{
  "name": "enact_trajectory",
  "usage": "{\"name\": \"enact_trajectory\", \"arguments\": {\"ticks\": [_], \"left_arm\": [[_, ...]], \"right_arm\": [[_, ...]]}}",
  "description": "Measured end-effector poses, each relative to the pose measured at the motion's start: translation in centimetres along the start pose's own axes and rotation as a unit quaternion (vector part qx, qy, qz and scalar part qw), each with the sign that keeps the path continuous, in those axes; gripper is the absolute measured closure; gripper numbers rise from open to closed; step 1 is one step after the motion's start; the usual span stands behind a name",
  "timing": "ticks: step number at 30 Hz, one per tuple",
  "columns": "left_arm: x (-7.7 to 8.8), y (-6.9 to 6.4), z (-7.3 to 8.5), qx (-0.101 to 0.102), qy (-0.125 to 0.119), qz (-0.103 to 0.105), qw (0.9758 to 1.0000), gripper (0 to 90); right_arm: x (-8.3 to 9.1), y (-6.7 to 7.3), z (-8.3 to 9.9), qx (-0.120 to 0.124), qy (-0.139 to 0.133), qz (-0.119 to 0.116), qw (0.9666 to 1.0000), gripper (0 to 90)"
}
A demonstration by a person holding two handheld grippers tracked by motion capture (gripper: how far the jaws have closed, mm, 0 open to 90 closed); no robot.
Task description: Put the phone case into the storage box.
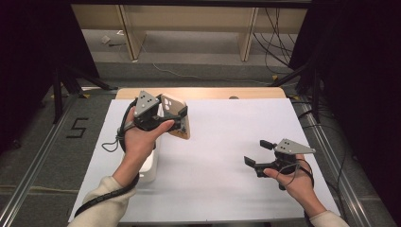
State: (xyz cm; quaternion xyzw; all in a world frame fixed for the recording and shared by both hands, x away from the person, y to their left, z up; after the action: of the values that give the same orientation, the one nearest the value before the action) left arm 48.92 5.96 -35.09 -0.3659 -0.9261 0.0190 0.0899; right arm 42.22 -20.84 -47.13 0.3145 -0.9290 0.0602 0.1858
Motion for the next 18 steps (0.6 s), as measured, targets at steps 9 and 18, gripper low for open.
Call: {"name": "enact_trajectory", "arguments": {"ticks": [9,18], "left_arm": [[0.1,0.5,-0.1,0.002,0.0,-0.005,1.0,10.9],[0.4,1.1,-0.2,0.003,-0.002,-0.011,0.9999,11.0]], "right_arm": [[0.0,0.0,0.0,0.0,0.0,0.0,1.0,10.3],[0.0,0.0,0.0,0.0,0.001,-0.001,1.0,10.3]]}}
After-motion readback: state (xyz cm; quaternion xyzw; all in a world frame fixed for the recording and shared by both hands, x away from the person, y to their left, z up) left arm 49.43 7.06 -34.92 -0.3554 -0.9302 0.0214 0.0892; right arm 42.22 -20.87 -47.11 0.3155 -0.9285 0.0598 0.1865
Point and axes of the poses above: each handheld gripper's, and its own axes: x roughly backward along the jaws, z roughly out of its underside, y roughly to its left, the point moved 10 cm from there along -x, roughly forward along the jaws, and after that the axes turned 9 degrees about z, right-handed, at the moved point
